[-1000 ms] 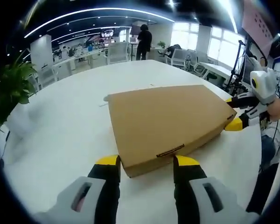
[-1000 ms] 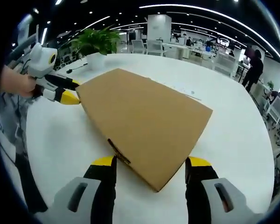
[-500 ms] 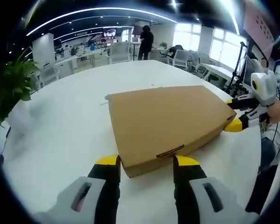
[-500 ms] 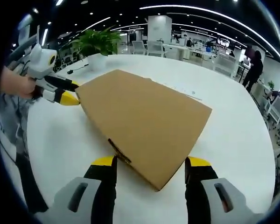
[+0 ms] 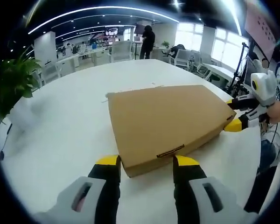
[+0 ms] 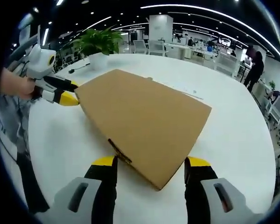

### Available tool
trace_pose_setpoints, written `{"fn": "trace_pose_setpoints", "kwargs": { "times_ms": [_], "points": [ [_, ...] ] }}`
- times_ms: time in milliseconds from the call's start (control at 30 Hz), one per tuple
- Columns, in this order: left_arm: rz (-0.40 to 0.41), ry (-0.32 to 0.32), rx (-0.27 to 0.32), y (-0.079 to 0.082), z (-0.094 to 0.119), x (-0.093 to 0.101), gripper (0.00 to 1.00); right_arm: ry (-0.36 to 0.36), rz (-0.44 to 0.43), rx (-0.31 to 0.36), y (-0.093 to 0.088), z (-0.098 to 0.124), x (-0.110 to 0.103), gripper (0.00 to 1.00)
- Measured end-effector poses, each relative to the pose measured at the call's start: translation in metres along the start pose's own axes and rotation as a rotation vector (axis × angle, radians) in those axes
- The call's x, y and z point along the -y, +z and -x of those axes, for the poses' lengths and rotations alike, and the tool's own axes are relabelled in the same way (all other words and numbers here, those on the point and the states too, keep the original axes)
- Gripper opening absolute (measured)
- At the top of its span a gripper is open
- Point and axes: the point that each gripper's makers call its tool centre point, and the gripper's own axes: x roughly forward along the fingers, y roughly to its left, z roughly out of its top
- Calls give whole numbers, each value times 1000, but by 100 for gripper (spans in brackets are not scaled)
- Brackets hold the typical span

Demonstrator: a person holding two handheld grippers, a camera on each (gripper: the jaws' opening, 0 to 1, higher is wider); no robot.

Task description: Operate the shoe box by opening the lid, removing the specified soft item, and placing it in the target area until the item is outside and the box remains undamaged.

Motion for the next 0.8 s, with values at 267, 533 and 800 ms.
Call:
{"fn": "trace_pose_setpoints", "kwargs": {
  "times_ms": [267, 533, 800],
  "points": [
    [8, 10, 2, -4, 5, 3, 44, 11, 13, -1, 0, 1, -2, 57],
    [34, 12, -4, -7, 10, 4, 43, 24, 22, -8, -2, 3, -3, 56],
    [46, 29, 4, -12, 14, 8, 43, 40, 40, -12, -3, 3, -4, 56]
  ]
}}
